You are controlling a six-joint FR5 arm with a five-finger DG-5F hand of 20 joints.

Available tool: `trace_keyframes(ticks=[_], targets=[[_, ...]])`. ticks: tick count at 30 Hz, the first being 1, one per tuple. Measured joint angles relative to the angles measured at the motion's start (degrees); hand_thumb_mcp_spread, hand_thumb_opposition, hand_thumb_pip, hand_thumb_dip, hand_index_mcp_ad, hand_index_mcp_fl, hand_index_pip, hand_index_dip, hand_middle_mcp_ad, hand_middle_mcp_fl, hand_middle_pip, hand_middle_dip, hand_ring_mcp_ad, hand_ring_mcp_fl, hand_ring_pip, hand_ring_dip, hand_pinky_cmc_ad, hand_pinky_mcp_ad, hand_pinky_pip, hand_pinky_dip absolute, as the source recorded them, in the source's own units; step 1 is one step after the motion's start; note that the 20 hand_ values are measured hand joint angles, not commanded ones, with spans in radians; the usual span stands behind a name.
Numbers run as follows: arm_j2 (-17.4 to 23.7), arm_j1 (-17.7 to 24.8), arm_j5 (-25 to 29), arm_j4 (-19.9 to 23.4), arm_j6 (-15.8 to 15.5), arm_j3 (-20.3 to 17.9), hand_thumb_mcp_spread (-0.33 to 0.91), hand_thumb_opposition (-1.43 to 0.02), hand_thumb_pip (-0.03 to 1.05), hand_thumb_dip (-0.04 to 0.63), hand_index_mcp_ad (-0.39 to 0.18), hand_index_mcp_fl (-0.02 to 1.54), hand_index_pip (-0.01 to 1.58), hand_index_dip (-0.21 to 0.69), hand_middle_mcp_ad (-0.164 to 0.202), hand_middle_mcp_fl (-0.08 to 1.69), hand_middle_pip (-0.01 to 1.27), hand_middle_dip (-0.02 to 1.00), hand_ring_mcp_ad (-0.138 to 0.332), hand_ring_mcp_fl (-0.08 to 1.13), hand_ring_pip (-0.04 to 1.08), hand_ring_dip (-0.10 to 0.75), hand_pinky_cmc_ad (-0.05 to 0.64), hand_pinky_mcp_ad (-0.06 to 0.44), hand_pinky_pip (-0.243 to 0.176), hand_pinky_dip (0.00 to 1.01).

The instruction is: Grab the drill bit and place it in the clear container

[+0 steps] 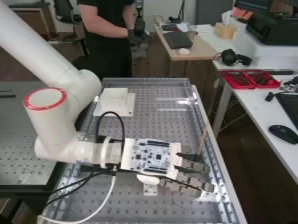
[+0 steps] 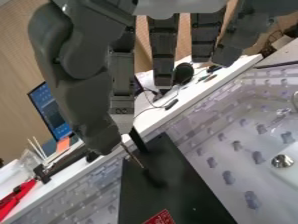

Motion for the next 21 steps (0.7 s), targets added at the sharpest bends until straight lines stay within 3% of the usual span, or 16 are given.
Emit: trace_keyframes(ticks=[21], targets=[[-1.8,-0.6,-0.7,0.0,1.7,1.6,0.54,-0.88,0.56,0.269,-0.134,0.47,1.31,0.204,0.098,0.25,0.13,0.22,0.211,0.03,0.09,0.024,0.291,0.161,-0.070,0.19]])
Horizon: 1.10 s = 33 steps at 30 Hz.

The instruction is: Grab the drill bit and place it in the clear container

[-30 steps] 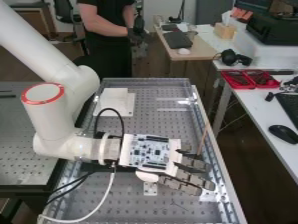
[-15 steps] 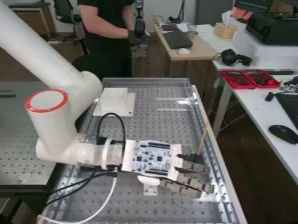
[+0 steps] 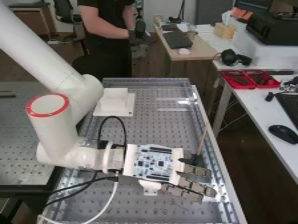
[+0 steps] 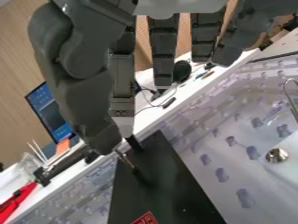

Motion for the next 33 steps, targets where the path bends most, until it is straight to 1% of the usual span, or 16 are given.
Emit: trace_keyframes(ticks=[7,20,22,23,26,27,29,30,32,33], targets=[[0.0,0.3,-0.1,0.3,0.4,-0.2,0.54,-0.88,0.56,0.269,-0.134,0.46,1.30,0.204,0.098,0.25,0.13,0.22,0.211,0.03,0.09,0.024,0.291,0.161,-0.066,0.19],[-0.1,0.4,0.2,0.1,0.0,0.0,0.54,-0.88,0.56,0.269,-0.134,0.44,1.28,0.204,0.098,0.25,0.13,0.22,0.211,0.03,0.09,0.024,0.291,0.161,-0.066,0.19],[-0.2,0.4,0.3,0.2,0.0,0.0,0.54,-0.88,0.56,0.269,-0.134,0.47,1.30,0.204,0.098,0.25,0.13,0.22,0.211,0.03,0.09,0.024,0.291,0.162,-0.066,0.19],[-0.2,0.4,0.4,0.3,0.1,0.0,0.55,-0.88,0.56,0.265,-0.136,0.52,1.36,0.188,0.098,0.26,0.13,0.22,0.215,0.03,0.09,0.024,0.291,0.162,-0.066,0.19],[-0.2,0.4,0.7,1.0,0.3,-0.3,0.55,-0.90,0.55,0.269,-0.133,0.53,1.37,0.190,0.101,0.27,0.13,0.22,0.211,0.04,0.09,0.024,0.291,0.162,-0.063,0.19],[-0.2,0.4,0.9,1.4,0.5,-0.5,0.55,-0.90,0.54,0.265,-0.131,0.57,1.37,0.190,0.101,0.28,0.13,0.22,0.211,0.04,0.08,0.024,0.295,0.162,-0.061,0.19],[-0.1,0.4,1.1,1.9,0.7,-0.7,0.56,-0.91,0.50,0.251,-0.131,0.63,1.34,0.190,0.101,0.30,0.13,0.22,0.211,0.05,0.08,0.023,0.293,0.162,-0.063,0.19],[-0.1,0.5,1.2,2.1,0.9,-0.8,0.56,-0.91,0.49,0.251,-0.131,0.64,1.33,0.190,0.101,0.32,0.13,0.22,0.211,0.05,0.08,0.023,0.291,0.162,-0.063,0.19],[-0.1,0.4,1.3,2.2,0.9,-0.9,0.58,-0.91,0.49,0.251,-0.131,0.67,1.28,0.190,0.098,0.32,0.13,0.22,0.211,0.04,0.09,0.024,0.316,0.161,-0.063,0.19],[-0.1,0.4,1.3,2.2,0.9,-0.9,0.58,-0.91,0.48,0.253,-0.131,0.69,1.26,0.190,0.101,0.31,0.13,0.22,0.211,0.05,0.09,0.035,0.311,0.161,-0.061,0.19]])
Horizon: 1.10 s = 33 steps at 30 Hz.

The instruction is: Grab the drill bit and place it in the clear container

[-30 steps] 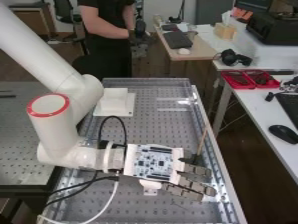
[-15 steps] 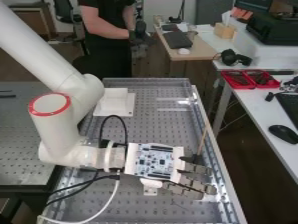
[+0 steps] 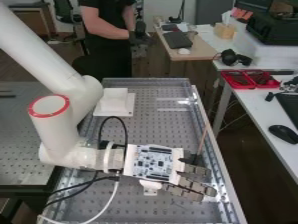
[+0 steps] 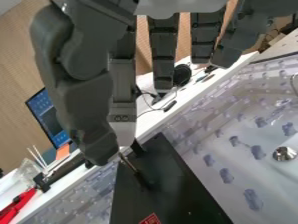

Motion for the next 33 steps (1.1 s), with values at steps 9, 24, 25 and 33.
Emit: trace_keyframes(ticks=[9,24,25,33], targets=[[0.0,0.0,0.0,0.4,0.6,0.0,0.62,-0.91,0.42,0.250,-0.131,0.77,1.15,0.192,0.098,0.34,0.13,0.22,0.216,0.06,0.08,0.038,0.328,0.161,-0.061,0.19],[0.4,-0.3,0.2,0.3,0.7,0.2,0.65,-0.93,0.42,0.227,-0.133,0.83,1.11,0.188,0.099,0.34,0.13,0.22,0.215,0.08,0.09,0.038,0.344,0.164,-0.061,0.19],[0.4,-0.3,0.2,0.3,0.7,0.2,0.65,-0.93,0.42,0.227,-0.133,0.83,1.11,0.188,0.099,0.34,0.13,0.22,0.215,0.08,0.09,0.038,0.344,0.161,-0.061,0.19],[0.0,-0.1,0.1,0.1,1.0,0.2,0.65,-0.92,0.42,0.227,-0.133,0.83,1.11,0.188,0.098,0.34,0.13,0.22,0.211,0.08,0.09,0.038,0.360,0.164,-0.063,0.19]])
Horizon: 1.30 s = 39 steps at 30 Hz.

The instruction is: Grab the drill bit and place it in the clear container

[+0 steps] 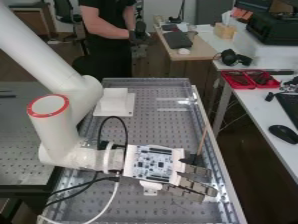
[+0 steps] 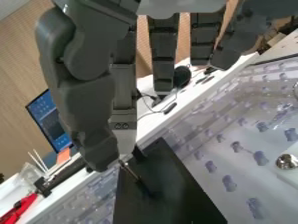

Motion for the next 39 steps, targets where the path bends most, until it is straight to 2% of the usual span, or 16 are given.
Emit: trace_keyframes(ticks=[4,7,10,19,22,23,24,39], targets=[[-0.1,0.1,-0.2,-0.8,-0.3,0.2,0.65,-0.92,0.42,0.229,-0.129,0.82,1.11,0.188,0.098,0.34,0.13,0.22,0.211,0.08,0.09,0.038,0.360,0.164,-0.063,0.19],[-0.2,0.1,-0.4,-1.3,-0.5,0.4,0.65,-0.91,0.42,0.229,-0.133,0.74,1.16,0.218,0.101,0.34,0.13,0.22,0.211,0.08,0.09,0.038,0.360,0.164,-0.063,0.19],[-0.2,0.1,-0.4,-1.5,-0.7,0.4,0.64,-0.95,0.47,0.229,-0.134,0.71,1.18,0.220,0.098,0.34,0.13,0.22,0.209,0.08,0.08,0.038,0.361,0.164,-0.063,0.19],[-0.1,0.1,-0.4,-1.4,-1.1,0.4,0.57,-0.91,0.54,0.234,-0.134,0.65,1.19,0.220,0.098,0.31,0.13,0.22,0.213,0.08,0.08,0.038,0.361,0.164,-0.059,0.19],[0.0,0.1,-0.4,-1.5,-1.1,0.5,0.56,-0.91,0.55,0.241,-0.138,0.62,1.17,0.202,0.098,0.31,0.13,0.22,0.209,0.08,0.08,0.038,0.358,0.164,-0.059,0.19],[0.0,0.1,-0.4,-1.6,-1.1,0.5,0.56,-0.90,0.55,0.239,-0.134,0.53,1.13,0.161,0.098,0.31,0.13,0.22,0.209,0.08,0.08,0.038,0.358,0.164,-0.059,0.19],[0.1,0.0,-0.4,-1.7,-1.2,0.5,0.55,-0.88,0.56,0.241,-0.134,0.50,1.12,0.161,0.094,0.31,0.13,0.22,0.209,0.08,0.08,0.038,0.358,0.164,-0.059,0.19],[1.0,-0.1,-0.3,-2.3,-1.7,-0.4,0.50,-0.87,0.62,0.258,-0.138,0.45,1.11,0.126,0.093,0.28,0.13,0.22,0.213,0.06,0.08,0.038,0.354,0.164,-0.065,0.19]])
